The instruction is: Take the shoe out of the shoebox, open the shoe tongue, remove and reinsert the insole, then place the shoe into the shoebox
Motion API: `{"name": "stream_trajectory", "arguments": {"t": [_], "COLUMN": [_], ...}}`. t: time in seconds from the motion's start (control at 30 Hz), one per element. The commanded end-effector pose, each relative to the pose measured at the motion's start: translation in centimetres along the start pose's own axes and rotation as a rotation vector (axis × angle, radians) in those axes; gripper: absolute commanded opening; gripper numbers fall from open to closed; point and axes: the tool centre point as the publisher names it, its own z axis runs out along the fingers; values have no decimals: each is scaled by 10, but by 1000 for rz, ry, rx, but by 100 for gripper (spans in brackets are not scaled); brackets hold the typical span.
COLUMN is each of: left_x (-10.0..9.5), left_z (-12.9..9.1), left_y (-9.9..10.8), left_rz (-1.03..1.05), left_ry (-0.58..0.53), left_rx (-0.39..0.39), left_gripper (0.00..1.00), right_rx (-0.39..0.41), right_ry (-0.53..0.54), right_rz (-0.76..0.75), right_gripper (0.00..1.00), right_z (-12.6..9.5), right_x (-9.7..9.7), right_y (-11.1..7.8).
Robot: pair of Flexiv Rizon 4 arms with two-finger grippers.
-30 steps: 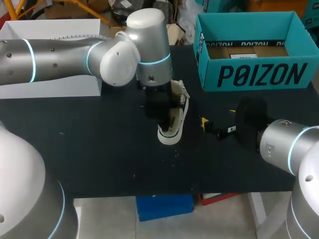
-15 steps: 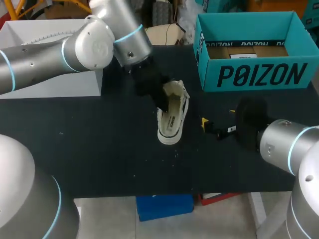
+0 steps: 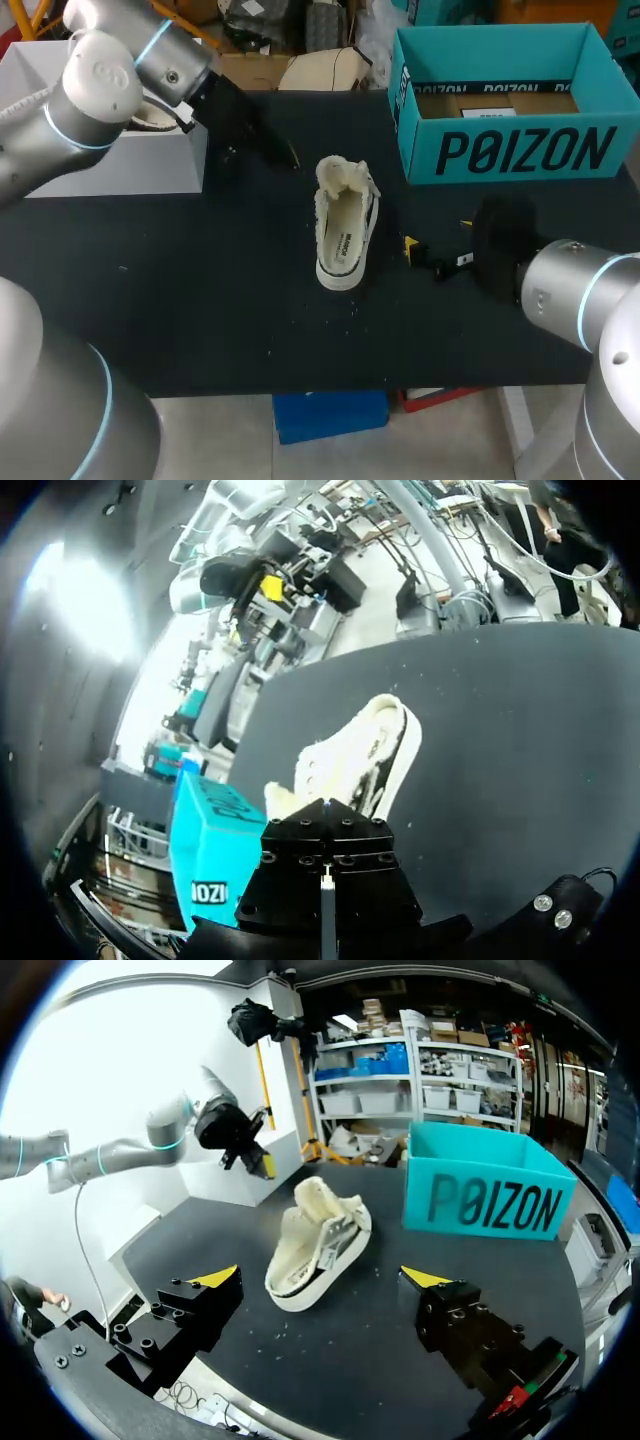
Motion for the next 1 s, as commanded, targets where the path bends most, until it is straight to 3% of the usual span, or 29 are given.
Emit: {"name": "stream_trajectory", "arguments": {"t": [0.03,0.13,0.33,0.7,1.0], "left_x": [-2,-12,-30,-38,-32], "left_z": [-2,-8,-7,4,32], "left_y": [16,33,45,55,60], "left_rz": [-237,-187,-99,-30,5], "left_ry": [-502,-403,-243,-50,69], "left_rx": [-219,-307,-380,-402,-363], "left_gripper": [0,0,0,0,0], "right_rx": [-4,-4,-4,-4,-4], "right_ry": [-4,-4,-4,-4,-4], "right_rz": [1,1,1,1,1], "right_gripper": [100,100,100,100,100], "right_z": [1,1,1,1,1], "right_x": [2,2,2,2,2], "right_y": [-1,-1,-1,-1,-1]}}
